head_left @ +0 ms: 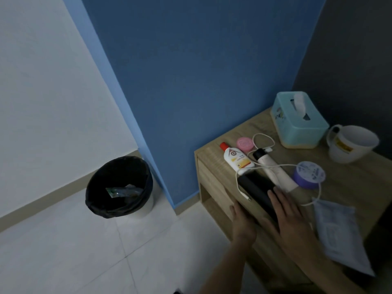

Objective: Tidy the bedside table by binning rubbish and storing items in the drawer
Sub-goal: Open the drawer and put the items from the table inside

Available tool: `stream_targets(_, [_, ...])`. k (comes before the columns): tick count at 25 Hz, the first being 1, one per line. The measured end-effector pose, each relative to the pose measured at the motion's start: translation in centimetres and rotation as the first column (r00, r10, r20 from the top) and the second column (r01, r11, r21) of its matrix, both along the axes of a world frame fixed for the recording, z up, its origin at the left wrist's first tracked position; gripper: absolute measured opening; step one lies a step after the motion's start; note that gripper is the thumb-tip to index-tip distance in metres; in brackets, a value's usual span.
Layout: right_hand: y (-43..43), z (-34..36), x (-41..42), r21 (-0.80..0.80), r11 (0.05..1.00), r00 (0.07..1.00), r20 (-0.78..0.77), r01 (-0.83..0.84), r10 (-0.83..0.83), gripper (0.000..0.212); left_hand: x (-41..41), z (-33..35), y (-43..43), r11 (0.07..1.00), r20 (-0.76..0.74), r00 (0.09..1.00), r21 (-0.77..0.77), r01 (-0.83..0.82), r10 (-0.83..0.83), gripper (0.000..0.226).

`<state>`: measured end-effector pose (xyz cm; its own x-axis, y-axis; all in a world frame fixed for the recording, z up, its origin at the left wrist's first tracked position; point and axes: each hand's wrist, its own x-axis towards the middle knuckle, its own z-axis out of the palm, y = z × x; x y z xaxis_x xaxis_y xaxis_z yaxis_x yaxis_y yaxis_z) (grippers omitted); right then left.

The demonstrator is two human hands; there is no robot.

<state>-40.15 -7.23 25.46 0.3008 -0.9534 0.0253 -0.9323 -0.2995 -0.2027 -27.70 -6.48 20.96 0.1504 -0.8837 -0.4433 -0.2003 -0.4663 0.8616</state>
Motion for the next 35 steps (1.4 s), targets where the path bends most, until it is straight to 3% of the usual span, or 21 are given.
stream_targets(6, [0.3,0.2,0.0,-0.010,1.000,0.999,-0.035,0.011,-0.012,0.084,-0.8,0.9,-0.1,0.999,0.086,0.996,0.050,0.008,-0.013,0.072])
stream_targets(9, [0.4,-0.5,-0.6,-0.060,0.997,0.998,-0.040,-0.047,0.045,0.086,-1.1,0.3,-0.2,0.995,0.070,0.993,0.012,-0.098,0.097,0.079])
stream_targets(13, [0.4,-0.4,-0.6,-0.061,0.996,0.998,-0.007,-0.067,0.067,0.098,-1.7,0.0,-0.9,0.979,0.064,0.981,0.074,-0.189,0.185,0.065])
stream_targets(18, [0.3,-0.8,-0.6,-0.091,0.994,0.998,-0.003,-0.068,0.068,0.092,-1.1,-3.6,-1.9,0.974,0.018,0.976,0.063,-0.218,0.218,0.089])
stream_targets(23, [0.2,-1.0,-0.8,-0.118,0.991,0.998,-0.020,-0.058,0.056,0.083,0.5,-1.3,0.3,0.982,0.086,0.984,0.091,-0.166,0.159,0.088])
stream_targets(27, [0.2,-1.2,-0.9,-0.132,0.989,0.997,-0.038,-0.073,0.069,0.083,3.2,1.1,4.2,0.979,0.038,0.986,0.122,-0.166,0.163,0.082])
stream_targets(35, [0.4,-0.7,-0.7,-0.106,0.992,0.997,-0.032,-0.069,0.066,0.086,6.8,1.4,8.6,0.980,0.190,0.969,0.090,-0.178,0.158,0.078])
